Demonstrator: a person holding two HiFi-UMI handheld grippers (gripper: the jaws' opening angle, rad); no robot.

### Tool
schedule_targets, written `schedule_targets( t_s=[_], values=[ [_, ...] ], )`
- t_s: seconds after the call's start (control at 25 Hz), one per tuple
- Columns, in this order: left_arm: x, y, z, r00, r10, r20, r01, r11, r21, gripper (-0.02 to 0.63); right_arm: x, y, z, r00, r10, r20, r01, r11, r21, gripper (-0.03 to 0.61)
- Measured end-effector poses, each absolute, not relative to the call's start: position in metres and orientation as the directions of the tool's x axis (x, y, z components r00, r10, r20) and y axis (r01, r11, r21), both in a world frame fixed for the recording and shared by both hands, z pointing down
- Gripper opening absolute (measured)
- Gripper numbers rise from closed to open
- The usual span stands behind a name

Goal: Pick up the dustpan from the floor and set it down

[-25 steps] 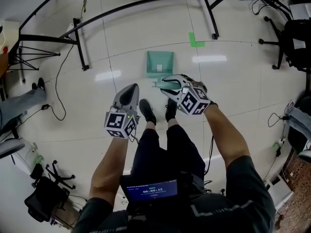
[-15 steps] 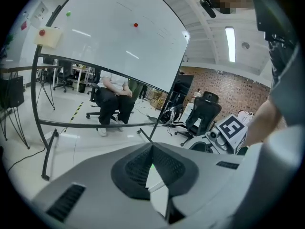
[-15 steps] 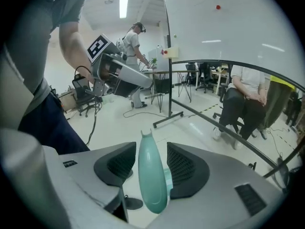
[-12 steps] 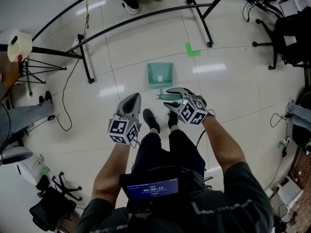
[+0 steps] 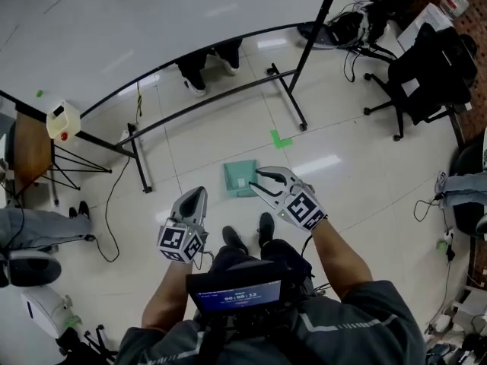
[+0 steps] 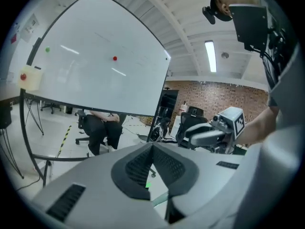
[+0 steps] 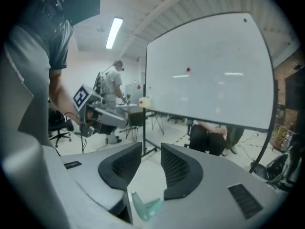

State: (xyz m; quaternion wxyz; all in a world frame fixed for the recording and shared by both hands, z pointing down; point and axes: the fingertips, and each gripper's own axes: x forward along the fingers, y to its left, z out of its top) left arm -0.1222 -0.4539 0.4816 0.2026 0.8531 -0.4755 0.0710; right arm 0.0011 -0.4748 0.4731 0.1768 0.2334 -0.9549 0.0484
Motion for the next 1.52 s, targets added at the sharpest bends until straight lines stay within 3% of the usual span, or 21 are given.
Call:
schedule_targets(
  t_s=[0.12, 0.2, 0.32, 0.64, 1.04, 1.24, 1.52],
  values=[
    [-0.113, -0.448, 0.423, 0.542, -0.803, 0.25, -0.836, -0.483, 0.26, 0.025, 0.022, -0.48, 0.389, -0.825, -0.511, 0.241, -0.523, 0.852, 0.014, 0.137],
    [-0.109, -0.439, 0.385, 0.544, -0.817, 0.19, -0.831, -0.494, 0.255, 0.025, 0.033, -0.469, 0.347, -0.83, -0.526, 0.187, -0.533, 0.846, 0.01, 0.056],
    [-0.106, -0.424, 0.334, 0.546, -0.831, 0.105, -0.825, -0.512, 0.239, 0.025, 0.043, -0.448, 0.303, -0.835, -0.533, 0.137, -0.538, 0.843, 0.005, 0.021],
    [-0.108, -0.412, 0.253, 0.602, -0.799, -0.004, -0.786, -0.593, 0.172, 0.025, 0.058, -0.432, 0.252, -0.79, -0.598, 0.131, -0.597, 0.8, 0.055, 0.02],
    [-0.152, -0.386, 0.263, 0.562, -0.827, -0.022, -0.814, -0.558, 0.165, 0.025, 0.026, -0.403, 0.241, -0.776, -0.617, 0.13, -0.611, 0.787, 0.083, 0.02],
    [-0.176, -0.391, 0.304, 0.594, -0.803, 0.05, -0.786, -0.567, 0.247, 0.023, 0.014, -0.399, 0.255, -0.734, -0.659, 0.167, -0.662, 0.749, 0.045, 0.02],
    [-0.154, -0.337, 0.299, 0.652, -0.758, -0.019, -0.739, -0.64, 0.212, 0.025, 0.041, -0.352, 0.248, -0.691, -0.713, 0.12, -0.71, 0.7, 0.072, 0.02]
  ],
)
